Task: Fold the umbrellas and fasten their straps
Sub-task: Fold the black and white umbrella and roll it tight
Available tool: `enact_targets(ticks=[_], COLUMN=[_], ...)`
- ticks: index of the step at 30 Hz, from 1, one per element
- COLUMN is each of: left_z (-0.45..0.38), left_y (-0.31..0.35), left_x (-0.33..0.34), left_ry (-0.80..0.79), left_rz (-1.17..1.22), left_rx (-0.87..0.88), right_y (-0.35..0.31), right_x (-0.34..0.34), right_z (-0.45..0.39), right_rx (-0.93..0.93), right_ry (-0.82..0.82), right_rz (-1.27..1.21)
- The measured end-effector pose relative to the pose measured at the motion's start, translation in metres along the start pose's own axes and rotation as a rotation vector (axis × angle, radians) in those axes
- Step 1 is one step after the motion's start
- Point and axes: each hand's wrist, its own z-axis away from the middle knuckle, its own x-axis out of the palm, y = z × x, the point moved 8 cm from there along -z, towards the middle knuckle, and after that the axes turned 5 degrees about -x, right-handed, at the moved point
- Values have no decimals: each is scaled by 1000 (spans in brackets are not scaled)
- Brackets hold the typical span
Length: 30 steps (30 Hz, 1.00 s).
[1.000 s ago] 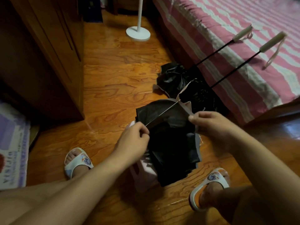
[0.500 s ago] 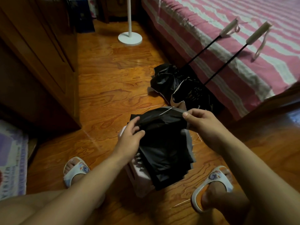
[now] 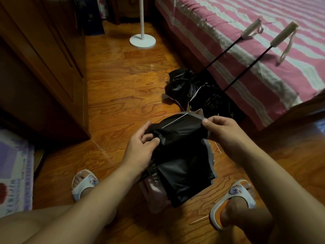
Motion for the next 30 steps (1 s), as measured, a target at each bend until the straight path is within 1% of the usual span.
enact_targets(ticks=[2, 6, 8, 12, 14, 16, 18, 21, 27, 30], left_z=[4, 9, 9, 7, 10, 15, 20, 21, 18, 25], left_y=[6, 7, 6, 3, 3, 4, 5, 8, 9, 21], left_x=[-6, -4, -5, -12, -13, -13, -6, 2, -4, -6], left_ry=[67, 25, 46, 98, 133, 160, 130, 49, 87, 164], left_rz=[-61, -149, -156, -19, 36, 25, -4, 4, -173, -379], left_rx=[56, 53, 57, 35, 63, 117, 154, 139, 159, 278], right_y=[0, -2, -5, -9, -11, -12, -11, -11, -10, -14], right_x=[0, 1, 3, 7, 6, 4, 4, 7, 4, 0], right_z=[-1, -3, -4, -6, -7, -9, -10, -10, -9, -9], right_rx=[0, -22, -43, -61, -77, -83, -78, -68, -69, -87], right_ry=[12, 22, 11, -7, 12, 41, 40, 9, 21, 58], right_rz=[3, -9, -16, -37, -44, -56, -67, -63, -44, 1])
